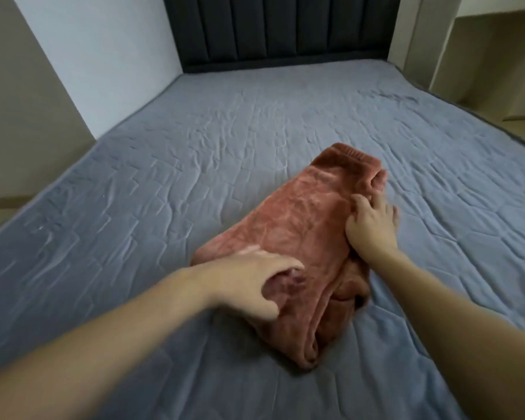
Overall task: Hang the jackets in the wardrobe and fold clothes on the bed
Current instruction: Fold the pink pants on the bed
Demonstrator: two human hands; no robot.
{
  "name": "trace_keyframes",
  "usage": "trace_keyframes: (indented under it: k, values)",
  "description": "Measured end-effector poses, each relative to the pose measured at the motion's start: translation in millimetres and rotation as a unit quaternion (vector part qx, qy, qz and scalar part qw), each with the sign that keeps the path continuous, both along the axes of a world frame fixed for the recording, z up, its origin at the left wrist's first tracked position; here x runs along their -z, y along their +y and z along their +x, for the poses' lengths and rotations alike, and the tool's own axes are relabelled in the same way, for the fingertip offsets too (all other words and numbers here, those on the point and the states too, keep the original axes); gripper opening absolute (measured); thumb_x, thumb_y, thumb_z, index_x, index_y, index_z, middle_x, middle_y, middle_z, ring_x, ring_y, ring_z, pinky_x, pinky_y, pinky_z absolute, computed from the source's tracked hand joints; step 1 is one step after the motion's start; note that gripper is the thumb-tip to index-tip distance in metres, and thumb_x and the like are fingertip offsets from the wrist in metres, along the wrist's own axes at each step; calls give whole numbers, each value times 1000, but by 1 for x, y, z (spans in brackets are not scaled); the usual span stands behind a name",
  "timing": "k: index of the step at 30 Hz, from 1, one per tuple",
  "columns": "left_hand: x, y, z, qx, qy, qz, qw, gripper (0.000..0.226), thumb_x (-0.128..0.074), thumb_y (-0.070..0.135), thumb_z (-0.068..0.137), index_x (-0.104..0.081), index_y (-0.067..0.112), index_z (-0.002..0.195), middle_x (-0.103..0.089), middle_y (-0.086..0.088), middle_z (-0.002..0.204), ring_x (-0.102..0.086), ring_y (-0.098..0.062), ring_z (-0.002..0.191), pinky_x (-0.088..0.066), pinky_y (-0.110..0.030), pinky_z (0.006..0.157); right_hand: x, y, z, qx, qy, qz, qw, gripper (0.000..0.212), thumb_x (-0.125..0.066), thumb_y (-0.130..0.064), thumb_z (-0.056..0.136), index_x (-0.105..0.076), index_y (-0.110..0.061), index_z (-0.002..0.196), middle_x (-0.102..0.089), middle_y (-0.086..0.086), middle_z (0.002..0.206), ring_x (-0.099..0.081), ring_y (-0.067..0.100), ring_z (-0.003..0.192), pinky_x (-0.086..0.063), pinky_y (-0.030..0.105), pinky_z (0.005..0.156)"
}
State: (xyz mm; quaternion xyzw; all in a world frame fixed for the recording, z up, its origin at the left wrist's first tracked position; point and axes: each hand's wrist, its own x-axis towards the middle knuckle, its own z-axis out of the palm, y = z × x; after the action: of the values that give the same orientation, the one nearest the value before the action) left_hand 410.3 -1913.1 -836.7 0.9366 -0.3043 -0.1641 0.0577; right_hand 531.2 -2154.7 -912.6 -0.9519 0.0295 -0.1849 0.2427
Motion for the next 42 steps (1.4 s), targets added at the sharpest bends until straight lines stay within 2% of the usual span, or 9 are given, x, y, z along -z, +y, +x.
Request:
trace_keyframes:
  k: [3, 6, 12, 21, 25, 28, 31, 35, 42]
  values:
    - [26, 69, -7, -38, -96, 99, 990, 102, -62, 35, 69, -2, 36, 152, -4, 11, 159, 2, -7, 147, 4, -44, 121, -11, 7, -14, -80, -64, -161, 982, 29, -51, -11, 84, -68, -14, 107, -59, 8, 120, -46, 33, 120, -19, 45, 109]
    - [46, 79, -4, -54, -166, 120, 977, 91, -59, 25, 73, -13, 40, 150, -7, 11, 159, -2, -13, 148, -5, -50, 120, -27, 23, -29, -246, -20, -141, 959, 31, -51, -3, 78, -69, -6, 104, -63, 13, 104, -58, 34, 98, -45, 39, 88]
    - [-15, 61, 55, -184, -127, -200, 954, 34, -68, 14, 66, -65, 30, 96, -70, 10, 93, -64, -9, 87, -50, -26, 76, -59, 28, -25, -243, 263, 56, 932, 32, -49, -3, 83, -74, -16, 97, -69, 1, 90, -62, 16, 79, -52, 26, 71]
    - [-102, -20, 161, -317, -187, -455, 810, 31, -81, 30, 62, -65, 23, 88, -67, 4, 83, -61, -10, 75, -50, -27, 70, -52, -54, -33, -329, 134, 49, 933, 50, -71, -33, 79, -52, -39, 125, -50, -27, 111, -47, -3, 106, -32, -4, 79]
    - [-94, -70, 211, -362, -199, -502, 760, 45, -83, 40, 63, -57, 25, 96, -65, 6, 94, -63, -14, 88, -52, -31, 78, -61, -73, -14, -314, 193, 479, 797, 53, -61, -22, 71, -57, -39, 121, -64, -10, 114, -61, 8, 102, -47, 19, 86]
    - [-83, -99, 246, -370, -203, -472, 774, 48, -81, 42, 63, -56, 22, 99, -64, 5, 95, -62, -18, 89, -50, -31, 80, -73, -76, 9, -250, 174, 643, 702, 65, -69, -62, 65, -62, -29, 121, -71, -4, 107, -69, 11, 93, -55, 25, 74]
    - [-66, -122, 276, -367, -192, -436, 799, 47, -81, 43, 62, -58, 22, 97, -65, 5, 93, -63, -17, 88, -50, -30, 77, -67, -52, 36, -139, 137, 639, 744, 103, -82, -66, 52, -46, -23, 138, -60, -1, 128, -63, 16, 110, -51, 36, 96]
    - [-32, -129, 313, -401, -164, -398, 809, 57, -81, 45, 66, -62, 14, 110, -68, -1, 108, -64, -20, 98, -50, -31, 86, -40, -43, 73, 18, 136, 671, 729, 60, -80, -26, 69, -58, -9, 122, -67, 7, 108, -65, 26, 96, -53, 45, 92]
    - [44, -128, 361, -467, 34, -300, 831, 86, -53, 72, 81, -49, 10, 141, -48, -13, 145, -47, -28, 131, -35, -32, 106, -5, -66, 131, 105, 159, 549, 813, 77, -68, -56, 69, -50, -12, 129, -48, 19, 132, -46, 37, 124, -37, 46, 107]
